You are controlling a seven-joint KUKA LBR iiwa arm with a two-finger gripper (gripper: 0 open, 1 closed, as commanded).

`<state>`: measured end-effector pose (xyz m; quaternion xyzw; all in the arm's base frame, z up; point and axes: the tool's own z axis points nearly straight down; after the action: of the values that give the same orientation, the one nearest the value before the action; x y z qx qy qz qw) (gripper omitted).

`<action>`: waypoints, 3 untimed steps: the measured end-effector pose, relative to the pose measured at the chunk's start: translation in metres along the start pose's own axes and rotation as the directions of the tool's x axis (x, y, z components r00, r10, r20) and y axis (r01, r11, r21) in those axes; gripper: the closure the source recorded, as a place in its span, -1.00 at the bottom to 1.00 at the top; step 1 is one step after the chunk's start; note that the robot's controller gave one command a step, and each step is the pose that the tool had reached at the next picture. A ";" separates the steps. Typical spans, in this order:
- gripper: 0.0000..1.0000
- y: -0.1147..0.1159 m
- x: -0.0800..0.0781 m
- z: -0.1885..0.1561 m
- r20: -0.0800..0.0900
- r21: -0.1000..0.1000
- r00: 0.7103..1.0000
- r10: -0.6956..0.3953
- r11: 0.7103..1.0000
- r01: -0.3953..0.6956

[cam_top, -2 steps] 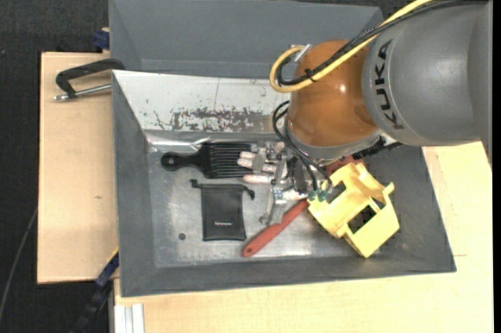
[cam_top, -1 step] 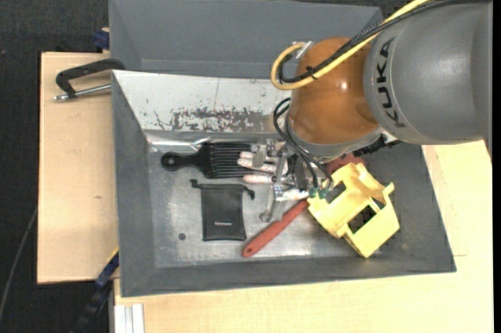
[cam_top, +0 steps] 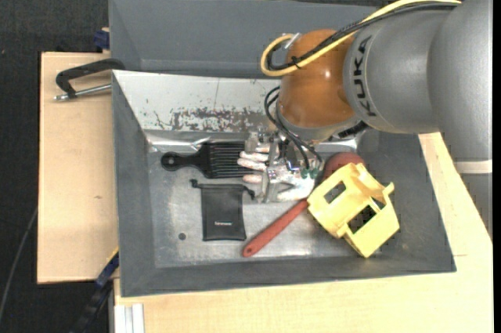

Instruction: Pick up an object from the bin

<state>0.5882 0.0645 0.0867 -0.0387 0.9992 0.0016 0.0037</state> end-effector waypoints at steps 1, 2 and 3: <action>-1.00 -0.005 -0.018 0.035 -0.010 -0.002 1.000 -0.006 1.000 0.006; -1.00 -0.043 0.037 0.017 0.004 -0.001 0.989 -0.146 0.989 0.146; -1.00 -0.031 0.040 0.015 -0.002 -0.003 0.988 -0.152 0.988 0.152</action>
Offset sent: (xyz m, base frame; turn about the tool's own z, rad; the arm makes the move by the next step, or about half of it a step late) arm -0.0399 -0.0529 -0.0167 -0.1468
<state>0.5509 0.0304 0.0711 -0.1149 0.9934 0.0027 0.0028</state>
